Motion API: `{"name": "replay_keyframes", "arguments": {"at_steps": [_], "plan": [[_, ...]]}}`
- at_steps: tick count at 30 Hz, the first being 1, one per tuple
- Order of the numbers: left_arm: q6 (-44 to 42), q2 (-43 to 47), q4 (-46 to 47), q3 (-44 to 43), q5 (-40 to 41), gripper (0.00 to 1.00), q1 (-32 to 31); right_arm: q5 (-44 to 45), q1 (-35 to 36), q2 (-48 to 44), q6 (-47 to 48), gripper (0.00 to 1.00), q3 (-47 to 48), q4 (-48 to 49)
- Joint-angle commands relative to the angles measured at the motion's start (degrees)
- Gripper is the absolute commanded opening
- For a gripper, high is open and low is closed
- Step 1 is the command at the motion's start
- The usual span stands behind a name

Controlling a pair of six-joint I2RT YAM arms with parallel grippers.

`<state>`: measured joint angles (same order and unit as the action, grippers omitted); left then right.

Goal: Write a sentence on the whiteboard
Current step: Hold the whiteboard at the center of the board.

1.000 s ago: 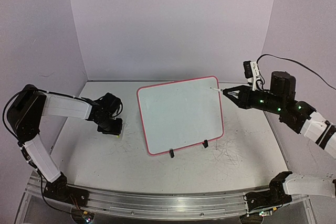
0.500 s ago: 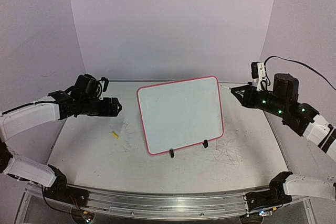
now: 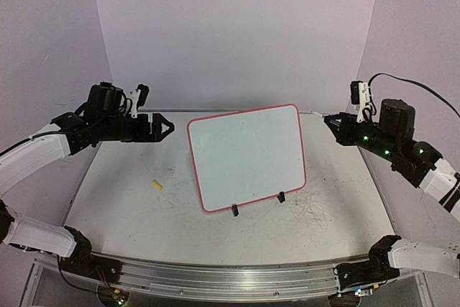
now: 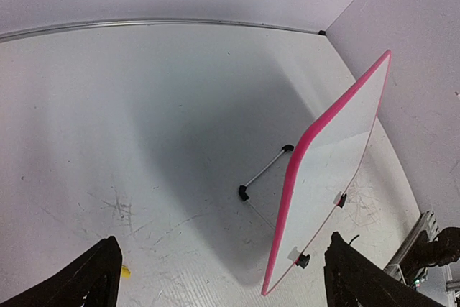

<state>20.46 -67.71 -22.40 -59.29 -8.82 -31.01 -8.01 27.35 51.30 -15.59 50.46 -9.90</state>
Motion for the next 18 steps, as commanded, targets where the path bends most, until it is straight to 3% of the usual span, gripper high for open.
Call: {"name": "replay_keyframes", "arguments": {"at_steps": [1,11,18], "plan": [[-2.63,0.11,7.71,-2.68,-4.95,0.99,1.71,-1.10,0.17,0.00,4.67,0.00,0.09,0.32],[-5.36,-9.48,14.80,-6.05,-13.85,0.97,6.51,-5.09,1.83,8.17,11.10,0.00,6.17,0.25],[-0.55,-13.92,25.73,-3.72,-23.68,0.94,9.04,-1.94,9.43,15.23,11.60,0.00,13.76,0.24]]}}
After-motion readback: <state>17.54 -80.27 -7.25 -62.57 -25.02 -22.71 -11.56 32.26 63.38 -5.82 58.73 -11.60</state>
